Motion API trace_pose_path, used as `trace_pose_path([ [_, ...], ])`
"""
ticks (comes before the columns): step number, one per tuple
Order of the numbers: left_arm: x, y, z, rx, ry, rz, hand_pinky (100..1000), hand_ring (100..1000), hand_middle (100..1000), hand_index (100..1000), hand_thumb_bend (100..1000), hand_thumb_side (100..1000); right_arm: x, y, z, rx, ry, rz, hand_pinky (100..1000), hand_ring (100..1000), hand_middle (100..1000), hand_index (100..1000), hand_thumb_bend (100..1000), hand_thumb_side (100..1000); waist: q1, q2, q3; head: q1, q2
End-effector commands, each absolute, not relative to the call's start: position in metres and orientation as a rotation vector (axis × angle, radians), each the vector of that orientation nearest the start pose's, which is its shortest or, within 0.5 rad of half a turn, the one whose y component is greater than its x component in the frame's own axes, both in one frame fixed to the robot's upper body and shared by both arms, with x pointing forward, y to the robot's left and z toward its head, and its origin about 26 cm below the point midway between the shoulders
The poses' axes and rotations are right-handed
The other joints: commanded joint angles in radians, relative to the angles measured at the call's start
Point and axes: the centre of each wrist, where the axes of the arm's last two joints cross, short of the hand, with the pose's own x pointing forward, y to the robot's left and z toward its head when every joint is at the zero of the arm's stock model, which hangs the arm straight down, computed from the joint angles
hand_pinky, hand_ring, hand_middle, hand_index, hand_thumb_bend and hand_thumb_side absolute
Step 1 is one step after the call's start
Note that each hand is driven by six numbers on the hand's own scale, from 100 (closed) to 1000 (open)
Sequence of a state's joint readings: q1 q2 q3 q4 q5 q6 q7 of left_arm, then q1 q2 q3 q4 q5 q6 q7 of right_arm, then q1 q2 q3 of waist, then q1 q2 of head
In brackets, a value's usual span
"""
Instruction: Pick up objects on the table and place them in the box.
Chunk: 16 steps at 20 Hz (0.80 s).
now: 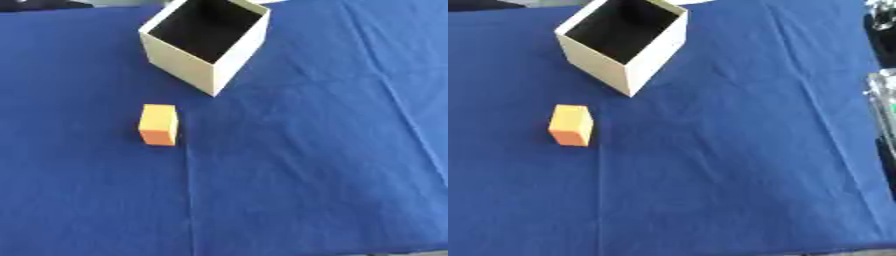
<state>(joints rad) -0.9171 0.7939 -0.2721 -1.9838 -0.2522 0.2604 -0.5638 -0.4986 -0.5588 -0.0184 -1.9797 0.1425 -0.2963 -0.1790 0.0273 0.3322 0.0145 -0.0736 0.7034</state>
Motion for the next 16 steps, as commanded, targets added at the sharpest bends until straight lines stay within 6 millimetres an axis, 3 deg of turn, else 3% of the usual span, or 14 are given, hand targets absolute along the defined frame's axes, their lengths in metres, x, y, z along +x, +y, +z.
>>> trace_pose_path([
  [1,0.292,0.212,0.38,0.717,-1.857,-1.733,669,713,728,831,642,600,0.304,-0.278,0.29,0.611,3.256,-0.645,805,737,671,773,100,861,-0.002,-0.018,0.0,0.0,0.0],
  [10,0.314,0.21,0.368,0.741,-1.549,-1.989,702,757,741,839,817,545,0.304,-0.277,0.289,0.603,3.258,-0.646,805,736,669,773,100,860,-0.002,-0.02,-0.002,0.0,-0.003],
  [16,0.325,0.206,0.363,0.771,-1.477,-2.024,706,771,752,832,762,534,0.304,-0.277,0.289,0.597,3.262,-0.645,804,736,668,772,100,861,-0.001,-0.021,-0.003,0.0,-0.002],
])
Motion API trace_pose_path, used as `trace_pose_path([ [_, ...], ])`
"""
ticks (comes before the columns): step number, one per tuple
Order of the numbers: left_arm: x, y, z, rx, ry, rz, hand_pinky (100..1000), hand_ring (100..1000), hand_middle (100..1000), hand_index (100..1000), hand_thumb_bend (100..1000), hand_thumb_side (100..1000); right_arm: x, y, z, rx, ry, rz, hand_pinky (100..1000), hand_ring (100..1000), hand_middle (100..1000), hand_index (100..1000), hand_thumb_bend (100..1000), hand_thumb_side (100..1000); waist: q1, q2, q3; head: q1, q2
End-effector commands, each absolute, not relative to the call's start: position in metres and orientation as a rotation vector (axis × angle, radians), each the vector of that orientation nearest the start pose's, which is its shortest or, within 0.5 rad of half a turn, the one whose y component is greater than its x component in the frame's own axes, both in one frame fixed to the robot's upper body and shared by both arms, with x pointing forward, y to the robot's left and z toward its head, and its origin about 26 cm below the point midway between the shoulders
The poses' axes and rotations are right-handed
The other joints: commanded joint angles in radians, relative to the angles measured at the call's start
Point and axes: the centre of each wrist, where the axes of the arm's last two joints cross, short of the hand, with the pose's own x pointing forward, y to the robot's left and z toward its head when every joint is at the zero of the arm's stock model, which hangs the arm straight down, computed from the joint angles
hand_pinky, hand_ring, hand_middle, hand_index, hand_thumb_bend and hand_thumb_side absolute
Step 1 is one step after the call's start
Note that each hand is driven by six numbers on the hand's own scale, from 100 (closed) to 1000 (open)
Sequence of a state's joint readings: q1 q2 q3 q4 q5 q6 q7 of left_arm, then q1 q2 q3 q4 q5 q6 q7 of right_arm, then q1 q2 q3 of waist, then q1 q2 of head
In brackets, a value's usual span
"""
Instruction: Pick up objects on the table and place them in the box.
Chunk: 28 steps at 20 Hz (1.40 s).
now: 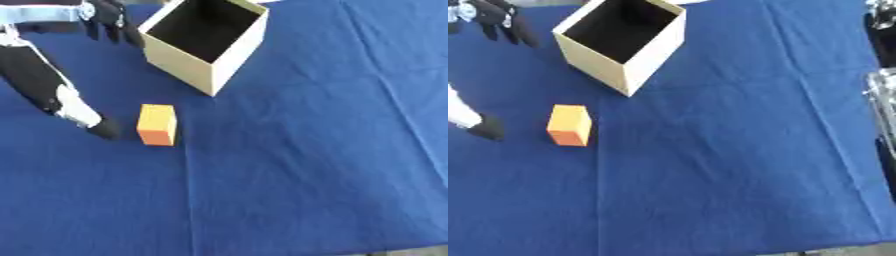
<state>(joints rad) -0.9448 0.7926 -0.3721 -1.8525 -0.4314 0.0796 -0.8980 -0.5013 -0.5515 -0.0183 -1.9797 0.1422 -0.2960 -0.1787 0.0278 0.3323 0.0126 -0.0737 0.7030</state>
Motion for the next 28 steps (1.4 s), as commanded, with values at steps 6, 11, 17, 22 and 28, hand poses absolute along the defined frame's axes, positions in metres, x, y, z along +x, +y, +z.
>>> trace_pose_path([
  [6,0.341,0.195,0.356,0.839,-1.422,-2.013,721,796,787,848,746,528,0.304,-0.277,0.288,0.593,3.267,-0.643,804,735,667,772,100,862,-0.001,-0.022,-0.003,-0.004,-0.004],
  [11,0.356,0.185,0.349,0.875,-1.395,-2.009,732,811,797,850,731,522,0.304,-0.276,0.288,0.587,3.268,-0.642,804,735,667,772,100,863,-0.001,-0.02,-0.004,-0.019,-0.01],
  [17,0.372,0.177,0.34,0.887,-1.332,-2.042,746,827,810,859,718,515,0.305,-0.275,0.288,0.581,3.269,-0.645,804,734,665,769,100,866,0.003,-0.015,-0.005,-0.025,-0.01],
  [22,0.383,0.176,0.332,0.905,-1.259,-2.077,772,855,835,876,662,479,0.305,-0.275,0.289,0.574,3.269,-0.647,804,733,663,769,100,868,0.007,-0.011,-0.004,-0.026,-0.008],
  [28,0.395,0.173,0.319,0.867,-1.208,-2.127,801,876,841,892,685,464,0.305,-0.274,0.288,0.567,3.274,-0.645,803,732,661,769,100,871,0.01,-0.008,-0.007,-0.025,-0.004],
])
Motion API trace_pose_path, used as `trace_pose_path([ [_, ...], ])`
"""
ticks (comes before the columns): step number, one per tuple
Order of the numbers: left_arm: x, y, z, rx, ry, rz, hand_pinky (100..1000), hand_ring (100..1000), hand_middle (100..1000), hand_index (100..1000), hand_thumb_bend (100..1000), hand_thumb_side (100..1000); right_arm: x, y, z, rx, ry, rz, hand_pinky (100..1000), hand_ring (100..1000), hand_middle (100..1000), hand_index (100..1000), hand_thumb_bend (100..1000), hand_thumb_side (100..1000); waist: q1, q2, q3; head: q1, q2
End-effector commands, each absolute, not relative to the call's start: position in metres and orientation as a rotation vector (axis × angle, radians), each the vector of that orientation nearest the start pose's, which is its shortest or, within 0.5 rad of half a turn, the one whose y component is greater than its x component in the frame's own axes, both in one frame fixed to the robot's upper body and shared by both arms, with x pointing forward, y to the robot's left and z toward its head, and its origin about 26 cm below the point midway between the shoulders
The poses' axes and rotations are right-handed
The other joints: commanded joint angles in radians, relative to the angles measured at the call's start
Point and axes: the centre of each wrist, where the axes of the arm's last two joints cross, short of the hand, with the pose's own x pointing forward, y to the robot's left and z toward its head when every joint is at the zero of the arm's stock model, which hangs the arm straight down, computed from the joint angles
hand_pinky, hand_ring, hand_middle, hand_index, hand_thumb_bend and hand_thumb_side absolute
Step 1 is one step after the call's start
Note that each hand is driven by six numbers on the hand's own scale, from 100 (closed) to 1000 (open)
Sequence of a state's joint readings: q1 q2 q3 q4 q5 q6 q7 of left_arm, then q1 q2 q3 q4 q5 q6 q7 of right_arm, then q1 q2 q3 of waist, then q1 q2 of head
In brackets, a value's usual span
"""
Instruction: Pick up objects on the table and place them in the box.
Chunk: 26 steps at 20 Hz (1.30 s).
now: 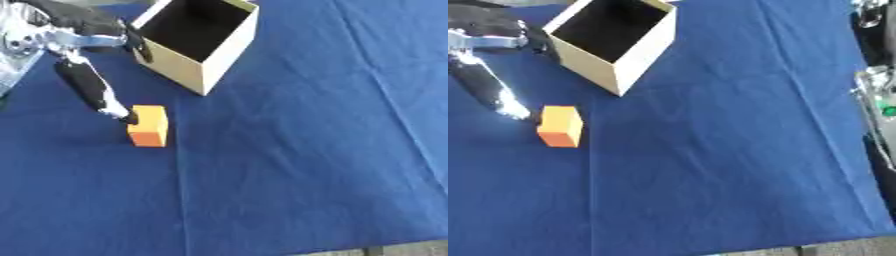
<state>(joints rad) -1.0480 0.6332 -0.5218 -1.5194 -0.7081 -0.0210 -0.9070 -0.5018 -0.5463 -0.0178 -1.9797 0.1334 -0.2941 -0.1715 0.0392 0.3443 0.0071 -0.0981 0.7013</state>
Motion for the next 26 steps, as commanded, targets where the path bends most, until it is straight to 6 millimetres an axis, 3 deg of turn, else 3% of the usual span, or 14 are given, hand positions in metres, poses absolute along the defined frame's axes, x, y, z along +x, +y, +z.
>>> trace_pose_path([
  [1,0.396,0.173,0.317,0.861,-1.204,-2.138,805,881,844,894,693,465,0.305,-0.275,0.288,0.567,3.276,-0.644,803,731,661,769,100,871,0.0,-0.02,-0.001,0.0,0.0],
  [2,0.396,0.172,0.316,0.86,-1.201,-2.147,807,883,846,896,735,447,0.305,-0.275,0.288,0.568,3.277,-0.642,803,731,661,768,100,873,0.0,-0.02,-0.001,0.0,0.001],
  [3,0.396,0.172,0.315,0.861,-1.195,-2.156,810,886,850,899,698,467,0.305,-0.275,0.288,0.568,3.278,-0.64,803,731,661,768,100,871,0.001,-0.02,-0.001,0.0,0.002],
  [26,0.413,0.159,0.291,0.81,-1.129,-2.145,759,861,801,886,611,449,0.305,-0.274,0.286,0.553,3.296,-0.607,802,729,657,766,100,876,0.003,-0.015,-0.018,0.006,0.002],
])
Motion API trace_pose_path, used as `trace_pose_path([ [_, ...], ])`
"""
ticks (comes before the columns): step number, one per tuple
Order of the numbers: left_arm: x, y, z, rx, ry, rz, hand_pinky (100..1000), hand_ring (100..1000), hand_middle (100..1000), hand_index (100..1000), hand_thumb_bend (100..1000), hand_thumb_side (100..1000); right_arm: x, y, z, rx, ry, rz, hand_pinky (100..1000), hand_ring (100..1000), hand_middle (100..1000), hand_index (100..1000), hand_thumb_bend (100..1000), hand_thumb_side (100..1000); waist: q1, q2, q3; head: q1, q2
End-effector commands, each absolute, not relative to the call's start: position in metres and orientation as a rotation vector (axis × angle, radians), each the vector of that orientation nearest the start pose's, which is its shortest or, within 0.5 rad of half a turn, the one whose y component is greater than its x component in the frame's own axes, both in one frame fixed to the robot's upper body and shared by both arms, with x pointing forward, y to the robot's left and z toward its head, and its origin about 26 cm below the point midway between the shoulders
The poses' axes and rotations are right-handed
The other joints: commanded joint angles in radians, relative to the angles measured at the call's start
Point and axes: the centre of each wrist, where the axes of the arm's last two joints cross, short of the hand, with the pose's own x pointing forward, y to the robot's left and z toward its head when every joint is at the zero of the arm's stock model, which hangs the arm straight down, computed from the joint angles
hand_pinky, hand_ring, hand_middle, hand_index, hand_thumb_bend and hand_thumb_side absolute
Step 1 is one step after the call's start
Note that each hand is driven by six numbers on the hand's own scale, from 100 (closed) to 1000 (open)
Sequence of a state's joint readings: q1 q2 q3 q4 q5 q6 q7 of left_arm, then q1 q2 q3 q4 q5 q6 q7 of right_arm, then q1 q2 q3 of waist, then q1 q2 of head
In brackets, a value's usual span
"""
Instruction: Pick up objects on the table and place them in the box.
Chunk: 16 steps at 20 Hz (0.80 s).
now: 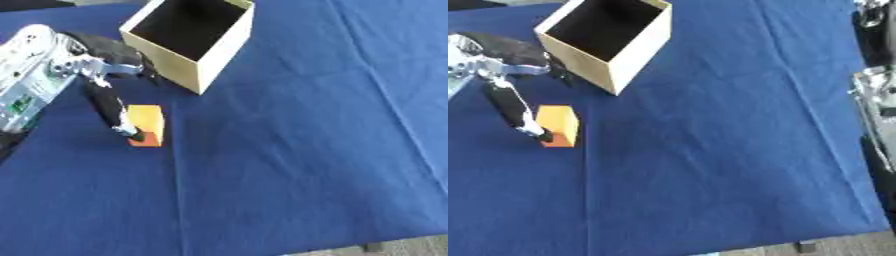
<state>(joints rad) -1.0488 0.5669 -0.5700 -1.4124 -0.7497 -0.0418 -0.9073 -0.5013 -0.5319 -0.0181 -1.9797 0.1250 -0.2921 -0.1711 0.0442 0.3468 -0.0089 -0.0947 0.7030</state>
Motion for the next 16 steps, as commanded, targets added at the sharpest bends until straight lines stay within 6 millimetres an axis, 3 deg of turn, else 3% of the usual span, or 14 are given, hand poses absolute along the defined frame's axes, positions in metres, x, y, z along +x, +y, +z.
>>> trace_pose_path([
  [1,0.4128,0.1589,0.2904,0.808,-1.129,-2.146,751,853,785,875,583,442,0.3051,-0.2741,0.2857,0.553,3.297,-0.606,802,729,657,766,100,876,-0.002,-0.017,-0.003,0.002,0.0],
  [8,0.4131,0.1581,0.2895,0.811,-1.125,-2.152,688,793,687,800,520,445,0.3052,-0.274,0.2855,0.552,3.3,-0.602,802,728,656,767,100,877,-0.003,-0.015,-0.002,0.002,0.002],
  [16,0.4126,0.1598,0.2908,0.849,-1.126,-2.137,538,634,520,654,294,400,0.3051,-0.2745,0.2852,0.558,3.304,-0.6,802,729,656,767,100,879,-0.006,-0.017,0.0,0.002,0.004],
])
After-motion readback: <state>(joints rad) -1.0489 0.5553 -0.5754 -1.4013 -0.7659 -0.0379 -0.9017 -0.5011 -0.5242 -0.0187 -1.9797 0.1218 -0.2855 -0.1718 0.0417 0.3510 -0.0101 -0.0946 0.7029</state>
